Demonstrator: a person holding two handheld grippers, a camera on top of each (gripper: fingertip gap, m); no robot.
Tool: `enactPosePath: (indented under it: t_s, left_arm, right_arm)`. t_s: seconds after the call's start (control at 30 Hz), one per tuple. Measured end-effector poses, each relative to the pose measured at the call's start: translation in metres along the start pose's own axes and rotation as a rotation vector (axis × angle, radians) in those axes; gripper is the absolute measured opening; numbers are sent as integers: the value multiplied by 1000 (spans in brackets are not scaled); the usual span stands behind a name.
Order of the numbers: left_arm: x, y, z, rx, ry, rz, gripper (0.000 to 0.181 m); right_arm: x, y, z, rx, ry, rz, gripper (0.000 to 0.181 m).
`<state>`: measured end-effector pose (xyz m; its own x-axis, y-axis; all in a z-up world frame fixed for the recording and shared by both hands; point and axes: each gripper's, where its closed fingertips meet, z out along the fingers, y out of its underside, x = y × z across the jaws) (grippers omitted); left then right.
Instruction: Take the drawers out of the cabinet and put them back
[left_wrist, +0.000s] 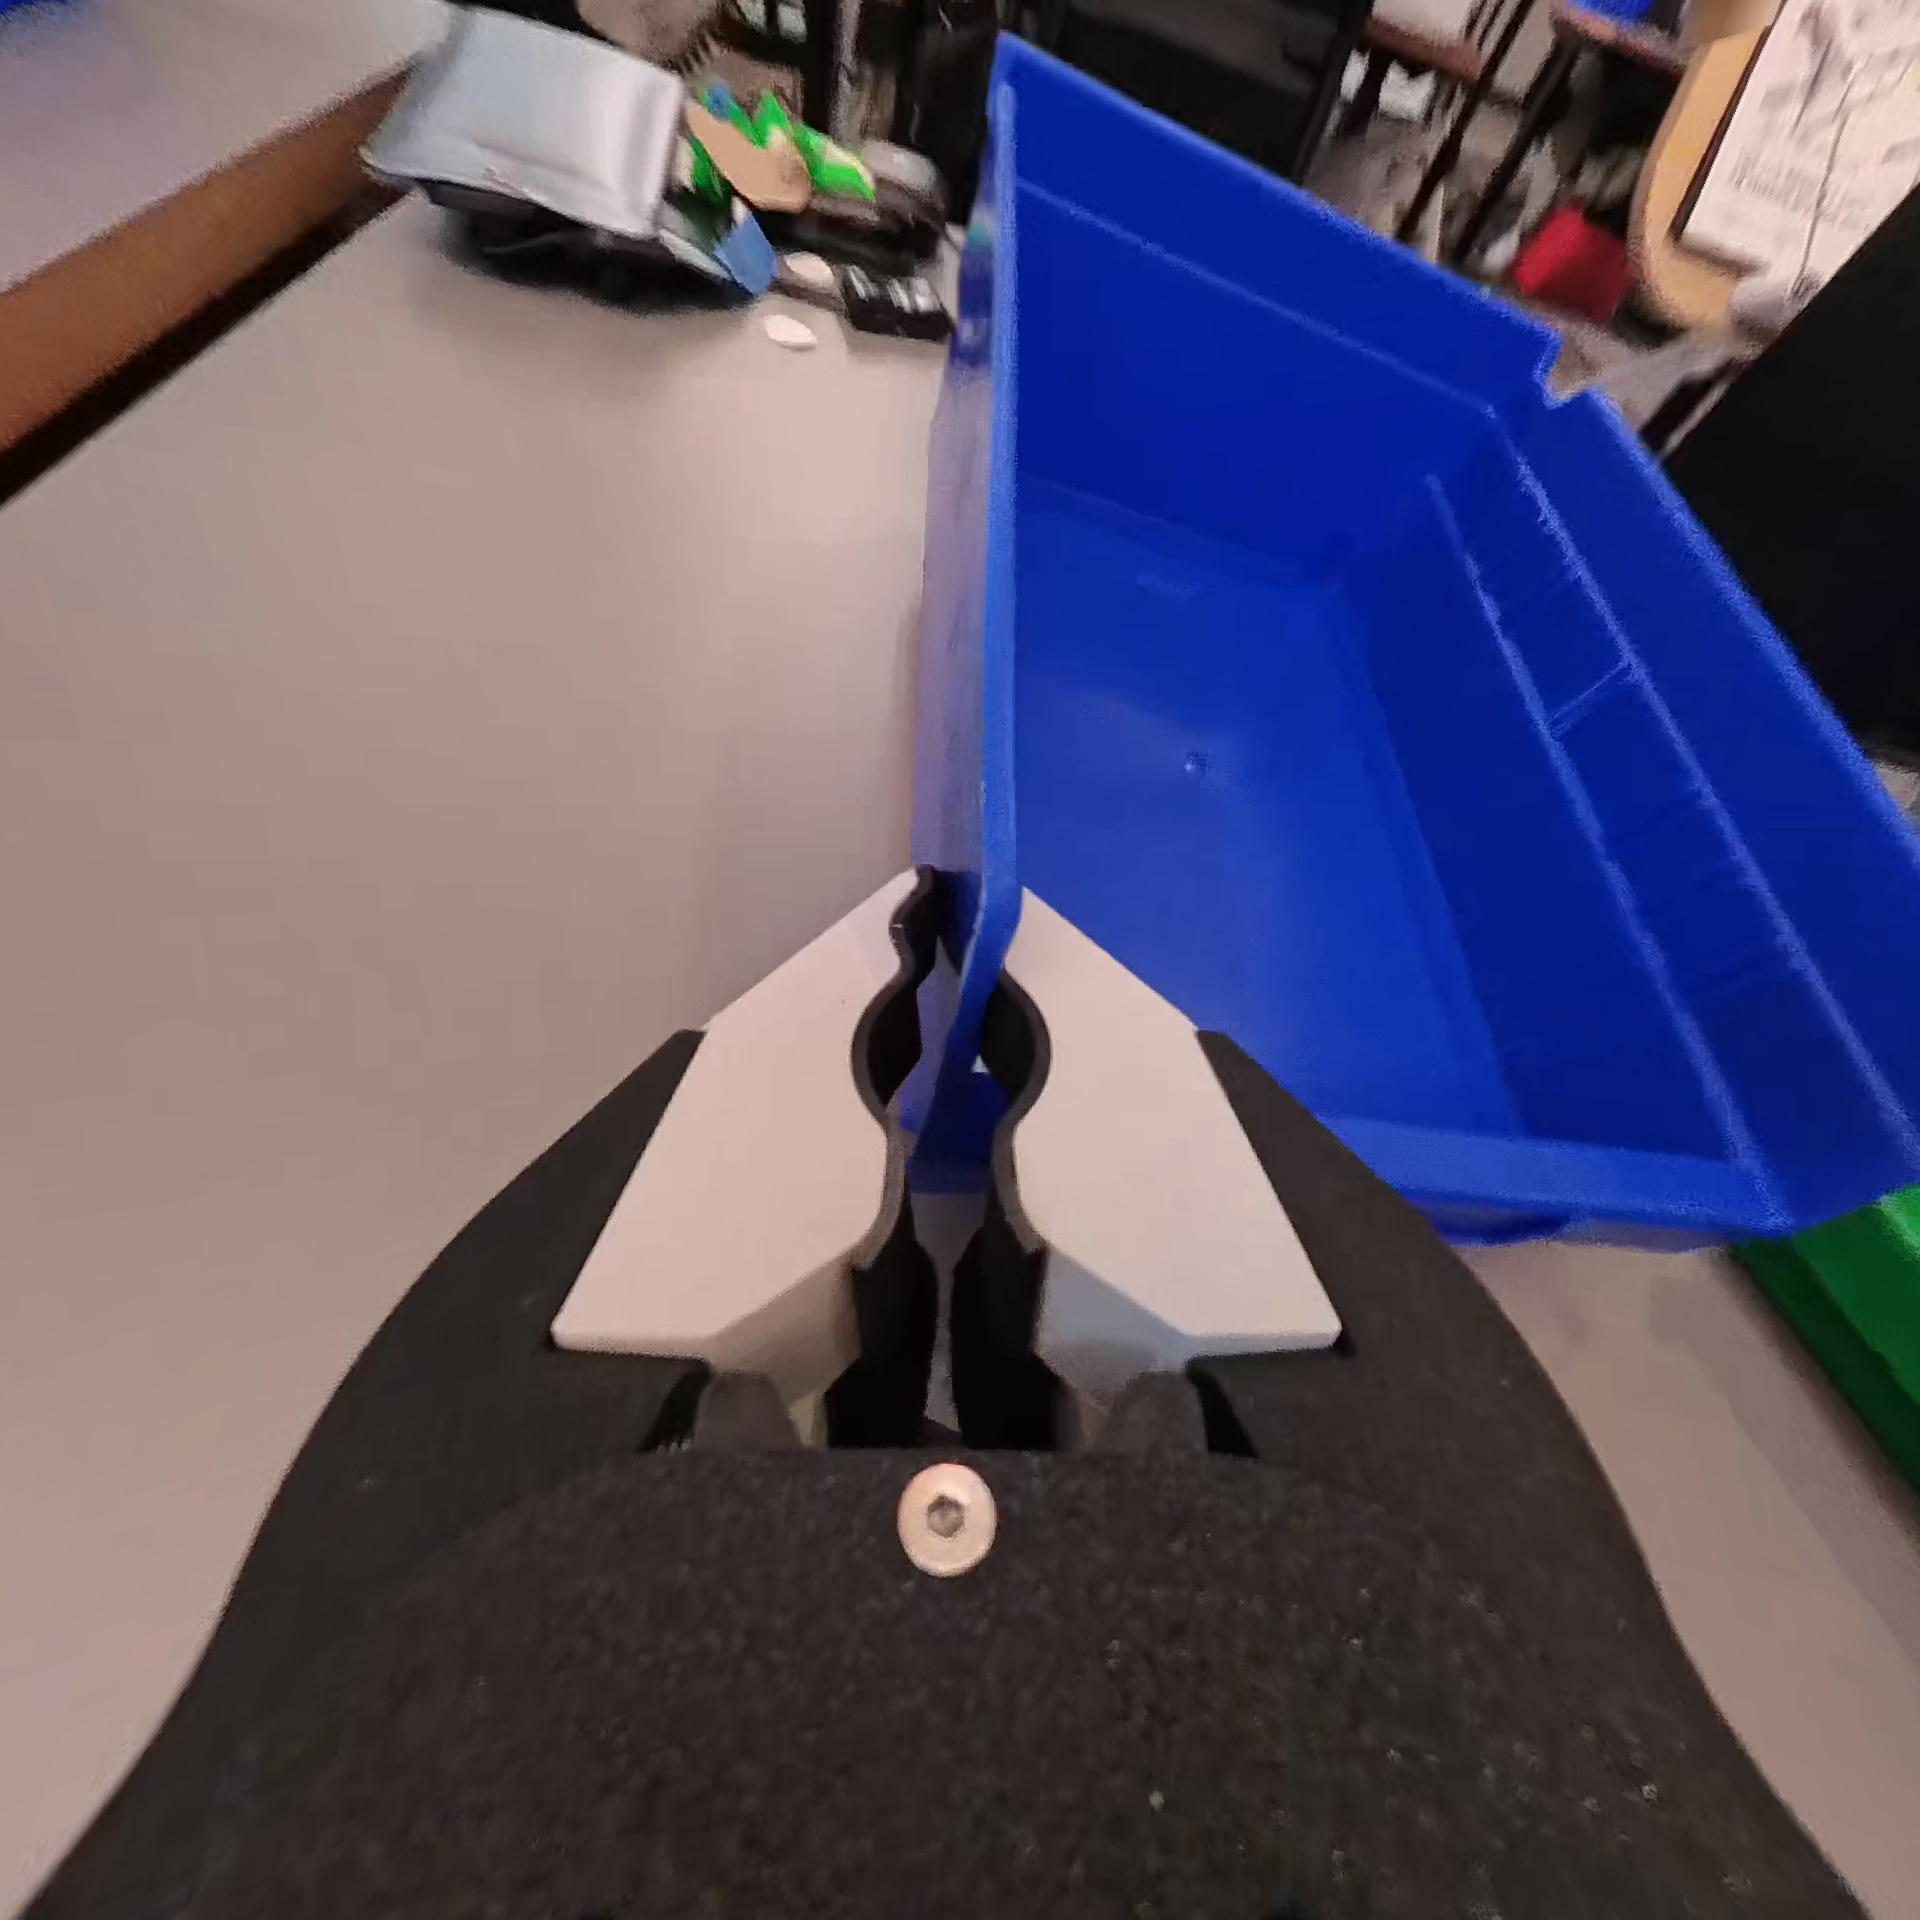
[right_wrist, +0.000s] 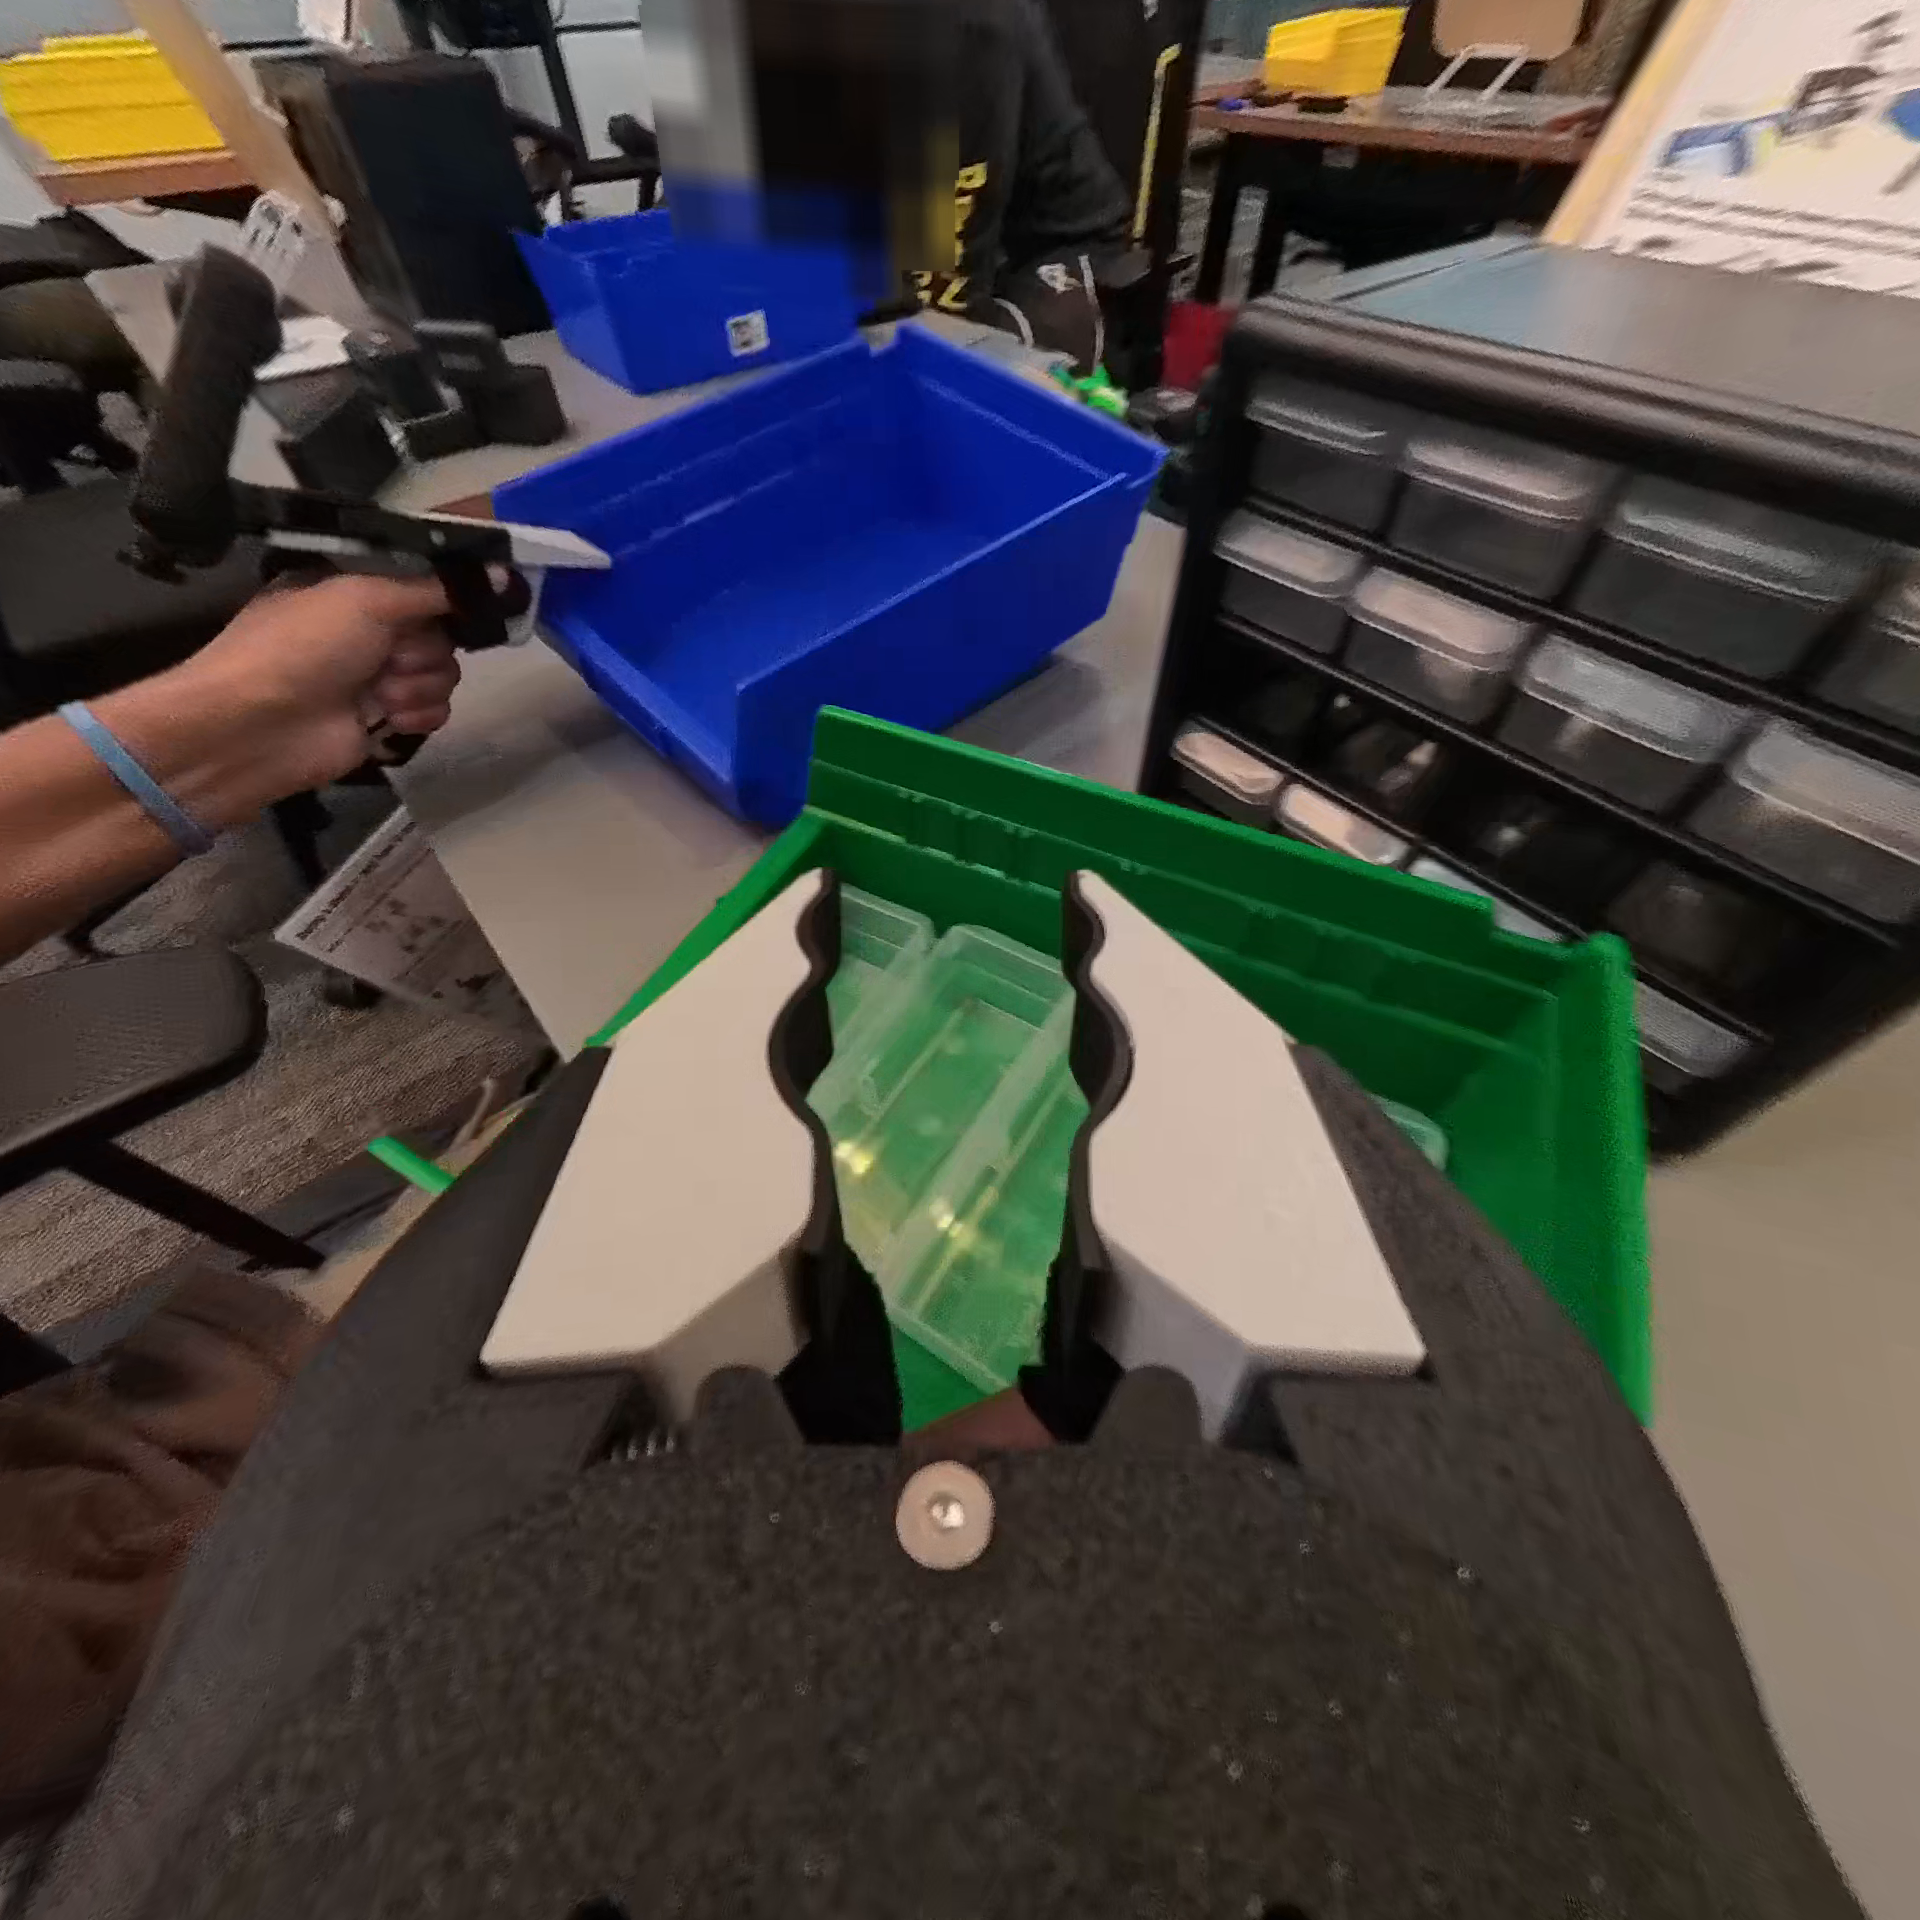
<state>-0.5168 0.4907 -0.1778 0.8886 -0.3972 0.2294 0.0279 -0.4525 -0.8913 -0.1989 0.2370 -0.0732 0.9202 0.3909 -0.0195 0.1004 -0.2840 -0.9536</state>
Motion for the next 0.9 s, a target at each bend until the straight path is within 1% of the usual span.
enactPosePath:
  t_s: [0.07,0.1,0.17,0.27,0.3,0.37,0.4,0.47,0.5,0.57,0.6,0.67,0.73,0.8,0.9]
  left_arm:
    - [-4,-12,-18,51,-20,-67,4]
    - [-3,-19,-27,66,-30,-67,4]
    - [7,-36,-44,117,-57,-76,5]
    - [26,-64,-67,183,-53,-113,5]
    - [34,-73,-76,206,-51,-110,5]
    - [57,-89,-94,257,-45,-96,4]
    - [70,-96,-102,279,-34,-97,5]
    - [101,-105,-115,315,0,-103,5]
    - [118,-109,-119,336,23,-106,5]
    - [151,-117,-124,388,32,-46,6]
    - [168,-121,-123,406,19,8,5]
    - [214,-130,-119,452,33,143,3]
    - [267,-142,-117,507,20,283,2]
    - [327,-157,-116,570,52,394,3]
    - [422,-163,-106,583,115,497,5]
  right_arm:
    - [-16,-4,21,-18,-21,5,43]
    - [-26,-8,32,-18,-21,6,44]
    - [-55,-17,58,-9,-39,-23,46]
    - [-88,-25,99,-13,17,-43,49]
    - [-90,-33,109,20,52,-36,49]
    - [-88,-57,118,127,110,6,49]
    - [-83,-67,120,170,135,32,49]
    - [-73,-80,119,206,163,76,43]
    - [-57,-84,115,217,237,97,38]
    - [-25,-92,93,262,326,133,23]
    - [-6,-98,76,307,373,162,12]
    - [31,-109,38,373,491,166,6]
    - [67,-123,-8,440,599,158,4]
    - [103,-139,-61,502,687,138,4]
    - [159,-150,-145,518,819,115,4]
